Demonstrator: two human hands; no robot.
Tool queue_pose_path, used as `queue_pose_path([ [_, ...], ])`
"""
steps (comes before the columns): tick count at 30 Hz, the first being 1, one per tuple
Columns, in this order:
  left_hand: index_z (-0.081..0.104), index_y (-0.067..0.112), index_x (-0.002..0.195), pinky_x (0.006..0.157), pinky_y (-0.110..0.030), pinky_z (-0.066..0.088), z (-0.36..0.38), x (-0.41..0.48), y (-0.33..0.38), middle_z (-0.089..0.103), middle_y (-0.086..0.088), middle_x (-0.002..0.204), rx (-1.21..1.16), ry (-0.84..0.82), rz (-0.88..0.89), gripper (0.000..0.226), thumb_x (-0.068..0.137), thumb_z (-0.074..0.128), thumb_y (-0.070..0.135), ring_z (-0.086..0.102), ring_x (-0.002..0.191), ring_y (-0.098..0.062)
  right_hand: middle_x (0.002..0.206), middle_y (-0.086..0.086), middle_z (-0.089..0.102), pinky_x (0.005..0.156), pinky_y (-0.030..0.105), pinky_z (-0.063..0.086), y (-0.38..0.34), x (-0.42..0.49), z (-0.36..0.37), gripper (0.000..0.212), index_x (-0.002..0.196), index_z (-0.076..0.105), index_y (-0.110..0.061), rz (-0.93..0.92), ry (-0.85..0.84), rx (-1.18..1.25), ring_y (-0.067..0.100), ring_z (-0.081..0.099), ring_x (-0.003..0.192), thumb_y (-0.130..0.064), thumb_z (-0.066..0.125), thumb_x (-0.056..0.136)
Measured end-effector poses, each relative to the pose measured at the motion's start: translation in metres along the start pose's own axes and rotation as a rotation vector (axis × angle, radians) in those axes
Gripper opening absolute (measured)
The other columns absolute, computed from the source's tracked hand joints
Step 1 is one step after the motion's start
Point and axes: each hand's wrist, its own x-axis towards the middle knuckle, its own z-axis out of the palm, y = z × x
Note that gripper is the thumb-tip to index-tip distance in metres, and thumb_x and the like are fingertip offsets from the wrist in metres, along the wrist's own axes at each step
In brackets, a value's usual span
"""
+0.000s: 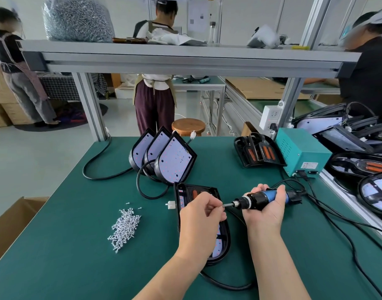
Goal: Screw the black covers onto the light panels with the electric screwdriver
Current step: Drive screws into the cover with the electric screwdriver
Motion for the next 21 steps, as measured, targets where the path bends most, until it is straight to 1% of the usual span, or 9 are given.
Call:
queue_pose_path([
  [2, 0.063, 0.021, 0.075, 0.072, -0.028, 0.057, 0.001, -0.002, -0.001, 0.069, 0.008, 0.073, 0.106, -0.002, 0.104, 0.025, 0.089, 0.061, 0.000, 0.070, 0.071, -0.007, 0.077, -0.008, 0.060, 0.056, 0.018, 0.043, 0.000, 0.000, 0.000, 0.033, 0.098, 0.051, -0.020, 0.001, 0.006, -0.001, 0.005, 0.055, 0.052, -0.051, 0.062, 0.096],
  [4, 0.060, 0.018, 0.075, 0.067, -0.029, 0.052, 0.001, -0.002, -0.002, 0.064, 0.006, 0.070, 0.229, -0.005, 0.241, 0.023, 0.089, 0.059, 0.000, 0.063, 0.069, -0.010, 0.077, -0.008, 0.060, 0.056, 0.018, 0.044, 0.000, 0.000, 0.000, 0.033, 0.100, 0.052, -0.020, 0.009, 0.012, 0.006, 0.005, 0.056, 0.054, -0.051, 0.064, 0.095],
  [6, 0.057, 0.015, 0.075, 0.065, -0.033, 0.049, 0.001, 0.000, -0.003, 0.060, 0.004, 0.068, 0.303, -0.006, 0.342, 0.021, 0.089, 0.057, -0.002, 0.058, 0.069, -0.013, 0.080, -0.008, 0.059, 0.060, 0.018, 0.045, -0.001, 0.000, 0.000, 0.032, 0.101, 0.053, -0.020, 0.023, 0.013, 0.016, 0.006, 0.055, 0.058, -0.049, 0.065, 0.094],
  [11, 0.057, 0.018, 0.078, 0.068, -0.040, 0.050, -0.003, 0.006, -0.004, 0.061, 0.004, 0.068, 0.344, -0.038, 0.389, 0.020, 0.088, 0.056, 0.000, 0.063, 0.072, -0.019, 0.085, -0.008, 0.058, 0.066, 0.018, 0.046, 0.001, 0.000, 0.000, 0.032, 0.105, 0.053, -0.020, 0.035, 0.015, 0.023, 0.006, 0.056, 0.065, -0.046, 0.067, 0.094],
  [13, 0.063, 0.020, 0.089, 0.071, -0.039, 0.052, -0.004, 0.007, -0.004, 0.064, 0.006, 0.072, 0.320, -0.053, 0.376, 0.020, 0.089, 0.056, 0.001, 0.064, 0.074, -0.017, 0.084, -0.008, 0.059, 0.065, 0.019, 0.047, 0.001, 0.000, 0.001, 0.031, 0.103, 0.054, -0.020, 0.040, 0.015, 0.026, 0.006, 0.057, 0.063, -0.047, 0.068, 0.093],
  [15, 0.066, 0.021, 0.108, 0.077, -0.036, 0.053, -0.005, 0.008, -0.004, 0.068, 0.008, 0.079, 0.305, -0.055, 0.357, 0.026, 0.091, 0.058, 0.003, 0.065, 0.077, -0.014, 0.082, -0.008, 0.059, 0.064, 0.019, 0.047, 0.000, 0.001, 0.000, 0.031, 0.098, 0.054, -0.021, 0.040, 0.011, 0.021, 0.006, 0.058, 0.059, -0.048, 0.067, 0.093],
  [17, 0.061, 0.024, 0.123, 0.085, -0.034, 0.053, -0.007, 0.010, -0.004, 0.070, 0.010, 0.091, 0.330, -0.075, 0.340, 0.037, 0.089, 0.062, 0.008, 0.066, 0.086, -0.011, 0.079, -0.008, 0.059, 0.063, 0.019, 0.046, 0.000, 0.001, -0.001, 0.032, 0.095, 0.055, -0.020, 0.042, 0.006, 0.030, 0.006, 0.057, 0.059, -0.049, 0.067, 0.093],
  [19, 0.053, 0.030, 0.133, 0.094, -0.030, 0.049, -0.012, 0.010, -0.004, 0.068, 0.012, 0.108, 0.400, -0.073, 0.330, 0.051, 0.085, 0.068, 0.018, 0.062, 0.100, -0.009, 0.079, -0.008, 0.060, 0.064, 0.018, 0.045, 0.000, 0.002, -0.002, 0.032, 0.094, 0.055, -0.020, 0.046, 0.003, 0.039, 0.006, 0.056, 0.061, -0.049, 0.067, 0.092],
  [21, 0.049, 0.031, 0.136, 0.098, -0.023, 0.041, -0.020, 0.012, -0.004, 0.058, 0.016, 0.116, 0.465, 0.039, 0.367, 0.062, 0.079, 0.074, 0.028, 0.051, 0.112, -0.008, 0.077, -0.009, 0.061, 0.062, 0.018, 0.045, -0.001, 0.003, -0.003, 0.032, 0.093, 0.056, -0.020, 0.046, -0.001, 0.040, 0.006, 0.057, 0.059, -0.049, 0.068, 0.092],
])
